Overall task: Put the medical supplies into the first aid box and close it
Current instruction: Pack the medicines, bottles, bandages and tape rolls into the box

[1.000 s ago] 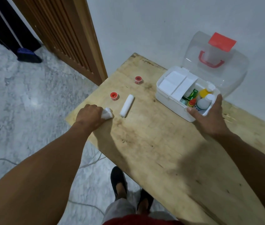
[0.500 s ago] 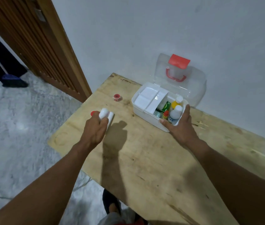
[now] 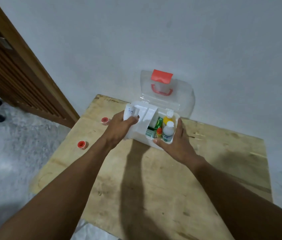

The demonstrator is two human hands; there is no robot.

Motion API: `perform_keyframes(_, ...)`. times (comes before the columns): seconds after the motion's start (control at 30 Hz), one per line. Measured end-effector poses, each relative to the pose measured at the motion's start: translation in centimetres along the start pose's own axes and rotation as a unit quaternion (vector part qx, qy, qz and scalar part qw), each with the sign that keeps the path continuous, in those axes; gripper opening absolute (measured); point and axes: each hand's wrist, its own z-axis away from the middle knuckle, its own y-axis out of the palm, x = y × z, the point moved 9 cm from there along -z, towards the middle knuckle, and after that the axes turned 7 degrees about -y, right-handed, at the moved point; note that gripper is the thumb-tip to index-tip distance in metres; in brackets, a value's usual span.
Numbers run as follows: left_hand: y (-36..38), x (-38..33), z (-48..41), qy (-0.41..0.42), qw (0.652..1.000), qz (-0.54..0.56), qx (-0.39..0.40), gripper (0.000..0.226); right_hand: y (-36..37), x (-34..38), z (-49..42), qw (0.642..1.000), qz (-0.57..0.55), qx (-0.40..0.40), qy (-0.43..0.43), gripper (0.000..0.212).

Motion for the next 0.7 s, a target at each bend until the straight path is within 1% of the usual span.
perform_keyframes(0.07,1.1,-1.0,-1.1,0.026,0.998,-0.042,0.033,0.010,0.0,-0.2,-0.1,1.000,0.000,-0.006,0.009,0.137)
perform_keyframes(0.17,2.8,-2.6,-2.4,0.069,0.989,-0.091,0.094,0.016,0.0,-0.3,-0.3,1.000,0.000,-0.022,0.005,0.138)
perform_keyframes(0.23,3.8,-3.3,-3.0,0.097,0.980,-0.112,0.133,0.012,-0.1,-0.1,-0.4,1.000,-0.003,-0.030,-0.001,0.136)
perform_keyframes(0.4,5.0,-4.4,-3.8,0.161,0.962,-0.126,0.179,0.011,-0.3,0.5,-0.1,0.999,0.008,-0.037,-0.016,0.130)
perform_keyframes(0.5,5.7,-4.6,-3.8,0.201,0.946,-0.140,0.214,0.008,-0.4,0.5,-0.3,0.999,0.022,-0.042,-0.021,0.130)
perform_keyframes(0.57,6.1,-4.2,-4.3,0.218,0.937,-0.156,0.223,0.004,-0.7,0.8,-0.4,0.998,0.018,-0.047,-0.036,0.127)
perform_keyframes(0.6,6.2,-4.1,-4.5,0.219,0.937,-0.159,0.222,0.010,-0.8,1.1,-0.4,0.998,0.015,-0.049,-0.042,0.125)
perform_keyframes(0.67,6.2,-4.1,-4.6,0.226,0.939,-0.159,0.202,0.036,-1.0,1.4,-0.3,0.997,0.013,-0.051,-0.050,0.124)
perform_keyframes(0.7,6.2,-4.3,-4.5,0.237,0.938,-0.162,0.195,0.043,-1.0,1.6,-0.4,0.997,0.013,-0.051,-0.054,0.123)
